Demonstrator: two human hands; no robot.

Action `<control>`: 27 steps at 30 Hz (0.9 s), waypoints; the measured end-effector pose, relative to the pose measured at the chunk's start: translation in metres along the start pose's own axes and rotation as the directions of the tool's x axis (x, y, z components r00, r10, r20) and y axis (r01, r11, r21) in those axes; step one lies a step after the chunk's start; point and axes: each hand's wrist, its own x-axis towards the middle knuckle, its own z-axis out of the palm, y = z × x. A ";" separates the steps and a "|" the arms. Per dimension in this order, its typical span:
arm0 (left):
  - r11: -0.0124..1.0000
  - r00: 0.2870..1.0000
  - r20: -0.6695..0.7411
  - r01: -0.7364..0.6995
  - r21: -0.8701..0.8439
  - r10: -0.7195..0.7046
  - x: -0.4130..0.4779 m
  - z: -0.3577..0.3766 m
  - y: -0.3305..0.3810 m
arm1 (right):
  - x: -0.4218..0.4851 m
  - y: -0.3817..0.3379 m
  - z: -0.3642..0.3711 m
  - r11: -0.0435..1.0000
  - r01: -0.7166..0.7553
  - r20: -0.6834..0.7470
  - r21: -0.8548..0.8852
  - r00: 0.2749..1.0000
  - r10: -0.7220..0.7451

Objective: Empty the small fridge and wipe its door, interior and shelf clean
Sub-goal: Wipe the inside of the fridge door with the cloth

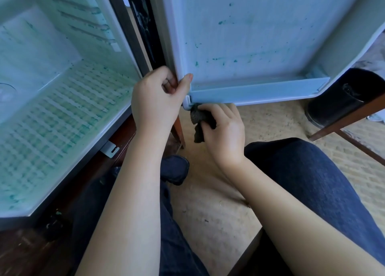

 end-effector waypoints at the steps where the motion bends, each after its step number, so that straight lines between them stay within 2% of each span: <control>1: 1.000 1.000 0.002 0.000 -0.001 0.000 0.000 0.000 0.000 | 0.001 -0.001 0.003 1.000 0.002 -0.014 -0.014 1.000 -0.002; 5: 0.999 1.000 -0.022 -0.017 0.039 0.018 0.002 0.002 0.000 | 0.001 -0.013 0.019 1.000 0.032 -0.097 0.000 0.995 -0.031; 9: 0.999 0.999 -0.027 -0.022 0.042 0.023 0.002 0.003 0.000 | 0.000 -0.027 0.027 0.988 -0.091 -0.182 0.128 0.977 0.114; 13: 0.999 0.999 -0.029 -0.015 0.032 0.016 0.002 0.002 0.000 | 0.002 -0.031 0.018 0.964 -0.152 -0.158 0.219 0.969 0.188; 15: 1.000 1.000 -0.029 -0.005 0.026 0.006 0.002 0.003 0.001 | -0.001 -0.028 0.011 0.964 -0.114 -0.083 0.241 0.987 0.138; 18: 1.000 1.000 -0.019 -0.009 0.025 0.009 0.001 0.002 0.001 | -0.021 -0.018 0.002 0.979 0.022 0.050 0.200 0.998 -0.033; 23: 0.999 1.000 -0.003 -0.012 0.030 0.012 0.001 -0.001 0.001 | -0.019 -0.009 0.000 0.984 -0.088 -0.037 0.156 0.995 0.095; 27: 0.999 1.000 -0.005 -0.023 0.030 0.023 0.001 -0.001 0.001 | -0.001 -0.010 0.008 0.998 -0.031 -0.093 0.046 0.995 0.036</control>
